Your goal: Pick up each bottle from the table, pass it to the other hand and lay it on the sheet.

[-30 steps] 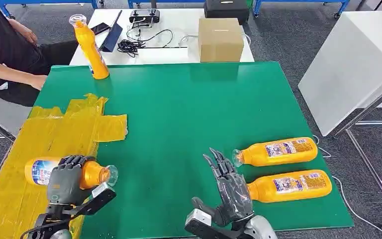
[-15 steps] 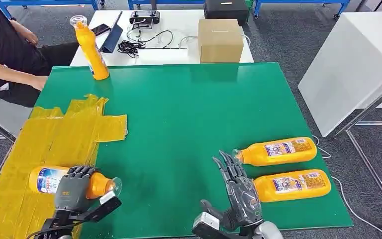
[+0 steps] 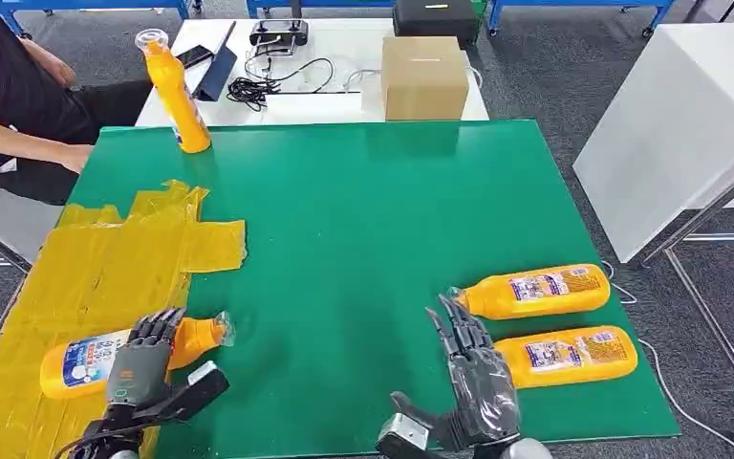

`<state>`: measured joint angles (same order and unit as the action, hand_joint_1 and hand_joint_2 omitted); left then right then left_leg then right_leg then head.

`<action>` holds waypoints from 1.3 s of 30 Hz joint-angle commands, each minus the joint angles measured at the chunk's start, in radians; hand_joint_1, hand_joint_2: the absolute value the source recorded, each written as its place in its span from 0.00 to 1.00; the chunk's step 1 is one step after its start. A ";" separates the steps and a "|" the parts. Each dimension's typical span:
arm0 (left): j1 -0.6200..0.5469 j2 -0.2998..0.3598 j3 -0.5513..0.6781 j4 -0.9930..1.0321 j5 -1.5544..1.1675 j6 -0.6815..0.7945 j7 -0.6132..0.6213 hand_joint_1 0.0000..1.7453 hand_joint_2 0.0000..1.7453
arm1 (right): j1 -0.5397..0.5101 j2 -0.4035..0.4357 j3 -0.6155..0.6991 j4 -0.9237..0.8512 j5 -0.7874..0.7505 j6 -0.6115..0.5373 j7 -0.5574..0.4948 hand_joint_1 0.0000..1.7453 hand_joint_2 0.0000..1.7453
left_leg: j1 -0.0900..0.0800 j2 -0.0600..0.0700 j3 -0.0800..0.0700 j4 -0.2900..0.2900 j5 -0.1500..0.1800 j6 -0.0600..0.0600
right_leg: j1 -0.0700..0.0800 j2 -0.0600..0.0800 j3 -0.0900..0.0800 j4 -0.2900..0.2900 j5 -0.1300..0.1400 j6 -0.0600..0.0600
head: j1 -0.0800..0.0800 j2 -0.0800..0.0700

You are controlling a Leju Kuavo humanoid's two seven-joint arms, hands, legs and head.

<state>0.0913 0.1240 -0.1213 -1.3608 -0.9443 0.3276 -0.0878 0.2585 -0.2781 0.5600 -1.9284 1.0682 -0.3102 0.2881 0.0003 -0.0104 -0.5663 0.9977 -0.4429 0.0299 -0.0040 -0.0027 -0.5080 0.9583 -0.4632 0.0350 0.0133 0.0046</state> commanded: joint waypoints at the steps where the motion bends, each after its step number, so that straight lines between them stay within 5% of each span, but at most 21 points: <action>1: 0.073 -0.108 0.201 -0.009 0.323 -0.169 -0.146 0.00 0.00 | 0.149 -0.168 -0.075 -0.121 0.031 -0.056 0.130 0.00 1.00 | -0.001 0.001 0.002 0.000 -0.001 0.000 | -0.001 0.000 0.003 -0.001 -0.001 0.000 | 0.000 0.000; 9: 0.082 -0.168 0.287 -0.079 0.444 -0.258 -0.239 0.00 0.00 | 0.208 -0.206 -0.132 -0.155 0.041 -0.065 0.163 0.00 1.00 | -0.001 0.002 0.006 0.000 -0.004 -0.001 | 0.000 0.001 -0.003 -0.001 -0.001 -0.001 | 0.000 0.000; 17: 0.114 -0.321 0.370 -0.295 1.016 -0.580 -0.310 0.00 0.00 | 0.331 -0.283 -0.210 -0.213 0.062 -0.055 0.271 0.00 1.00 | -0.001 0.001 0.004 0.001 -0.005 0.000 | 0.000 -0.001 -0.003 -0.001 -0.003 0.000 | 0.000 0.000; 25: 0.126 -0.320 0.338 -0.324 1.066 -0.597 -0.303 0.00 0.00 | 0.343 -0.273 -0.239 -0.214 0.058 -0.048 0.281 0.00 1.00 | -0.002 0.001 0.001 0.000 -0.004 0.000 | -0.001 -0.001 0.001 -0.001 -0.002 -0.001 | 0.000 0.000; 29: 0.166 -0.329 0.259 -0.411 1.060 -0.575 -0.297 0.00 0.00 | 0.423 -0.268 -0.365 -0.235 -0.002 -0.044 0.285 0.00 1.00 | -0.001 0.000 0.001 0.001 -0.004 0.000 | -0.001 -0.002 0.001 -0.001 -0.002 -0.001 | 0.000 0.000; 34: 0.192 -0.283 0.166 -0.447 1.065 -0.515 -0.301 0.00 0.00 | 0.487 -0.082 -0.713 -0.205 -0.121 0.129 0.053 0.00 1.00 | -0.001 -0.002 0.000 0.001 -0.004 0.000 | -0.001 -0.004 -0.009 -0.002 -0.003 -0.001 | 0.000 0.000; 39: 0.179 -0.264 0.149 -0.428 1.078 -0.511 -0.303 0.00 0.00 | 0.385 0.128 -1.018 -0.123 -0.110 0.393 -0.195 0.00 1.00 | -0.001 -0.001 0.001 -0.002 -0.004 0.000 | 0.000 -0.003 -0.008 -0.004 -0.002 -0.001 | 0.000 0.000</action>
<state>0.2782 -0.1842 0.1037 -1.7914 0.1228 -0.1907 -0.3929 0.6984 -0.4599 0.0242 -2.1527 0.9510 -0.1390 0.3031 -0.0020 -0.0096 -0.5672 0.9977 -0.4469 0.0318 -0.0056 -0.0031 -0.5198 0.9571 -0.4648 0.0345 0.0130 0.0046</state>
